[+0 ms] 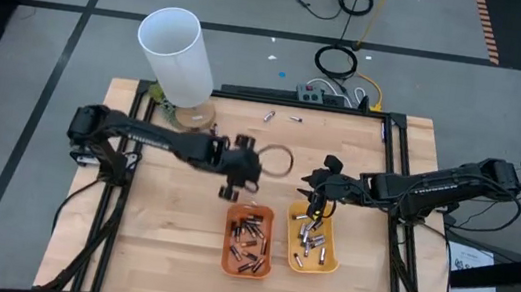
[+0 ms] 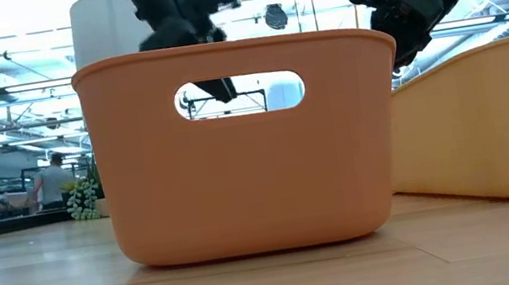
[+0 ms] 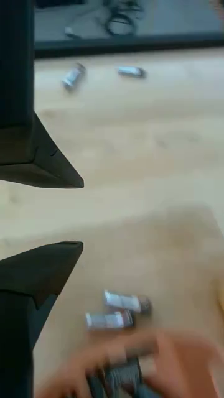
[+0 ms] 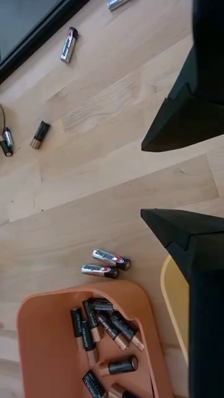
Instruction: Sort batteries
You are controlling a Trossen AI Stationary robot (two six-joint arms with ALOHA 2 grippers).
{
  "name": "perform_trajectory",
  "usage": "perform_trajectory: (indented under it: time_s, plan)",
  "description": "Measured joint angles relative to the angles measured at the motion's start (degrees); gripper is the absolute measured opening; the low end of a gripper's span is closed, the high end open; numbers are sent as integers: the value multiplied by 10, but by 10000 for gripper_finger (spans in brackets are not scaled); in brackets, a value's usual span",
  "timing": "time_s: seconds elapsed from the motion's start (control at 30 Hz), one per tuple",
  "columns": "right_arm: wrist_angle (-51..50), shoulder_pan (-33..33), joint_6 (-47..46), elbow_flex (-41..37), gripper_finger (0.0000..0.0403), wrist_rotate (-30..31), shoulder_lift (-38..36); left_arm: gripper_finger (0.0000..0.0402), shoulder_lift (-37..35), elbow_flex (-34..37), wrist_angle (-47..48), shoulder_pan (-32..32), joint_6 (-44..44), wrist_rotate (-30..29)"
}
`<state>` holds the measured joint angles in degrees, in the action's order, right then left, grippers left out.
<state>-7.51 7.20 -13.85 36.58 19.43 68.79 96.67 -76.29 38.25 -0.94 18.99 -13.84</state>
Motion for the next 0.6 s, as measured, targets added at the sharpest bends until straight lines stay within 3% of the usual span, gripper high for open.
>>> perform_trajectory:
  time_s: [0.13, 0.33, 0.6]
  plan:
    - [0, 0, 0, 0, 150, 0, 0, 160, 2, 7, -7, 77, -6, 4]
    - [0, 0, 0, 0, 150, 0, 0, 160, 54, 21, -21, 193, -57, 67]
    - [-8, 0, 0, 0, 150, 0, 0, 160, 125, 39, -41, 249, -71, 125]
